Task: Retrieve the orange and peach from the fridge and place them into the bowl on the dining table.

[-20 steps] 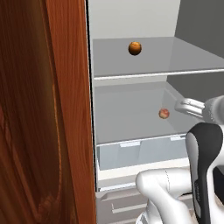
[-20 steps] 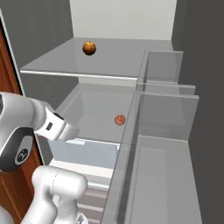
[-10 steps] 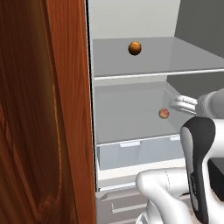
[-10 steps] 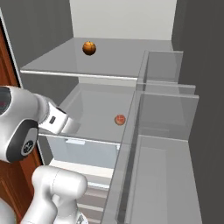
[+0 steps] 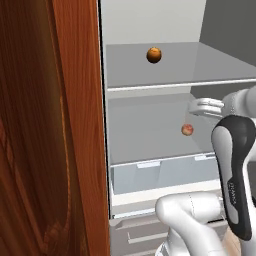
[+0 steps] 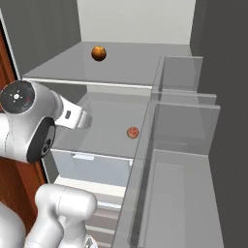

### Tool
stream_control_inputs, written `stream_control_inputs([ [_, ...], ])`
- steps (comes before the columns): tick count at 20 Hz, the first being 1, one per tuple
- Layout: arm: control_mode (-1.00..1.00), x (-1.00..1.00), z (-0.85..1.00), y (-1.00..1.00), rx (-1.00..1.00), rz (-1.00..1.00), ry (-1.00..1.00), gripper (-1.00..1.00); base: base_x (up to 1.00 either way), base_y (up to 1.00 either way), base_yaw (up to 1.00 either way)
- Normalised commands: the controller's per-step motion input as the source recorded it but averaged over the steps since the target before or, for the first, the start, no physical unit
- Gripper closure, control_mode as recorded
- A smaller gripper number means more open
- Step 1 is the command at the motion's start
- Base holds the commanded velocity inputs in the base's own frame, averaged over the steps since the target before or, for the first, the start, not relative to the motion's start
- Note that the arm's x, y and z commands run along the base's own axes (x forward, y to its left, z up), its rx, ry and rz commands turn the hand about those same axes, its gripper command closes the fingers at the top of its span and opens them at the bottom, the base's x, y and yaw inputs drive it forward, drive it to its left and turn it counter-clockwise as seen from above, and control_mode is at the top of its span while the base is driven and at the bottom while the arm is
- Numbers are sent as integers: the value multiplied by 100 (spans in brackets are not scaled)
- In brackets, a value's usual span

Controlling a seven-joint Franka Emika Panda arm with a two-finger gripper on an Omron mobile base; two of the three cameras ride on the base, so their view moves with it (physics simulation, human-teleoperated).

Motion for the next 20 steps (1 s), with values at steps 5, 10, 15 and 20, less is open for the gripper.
stream_control_inputs([
  [5,-100,34,43,41,-10,10,-1,-100,0,0,0],
  [10,-100,23,47,34,-14,0,0,-100,0,0,0],
  [15,-100,24,37,1,-7,0,0,-100,0,0,0],
  [20,-100,37,9,0,0,0,0,-100,0,0,0],
])
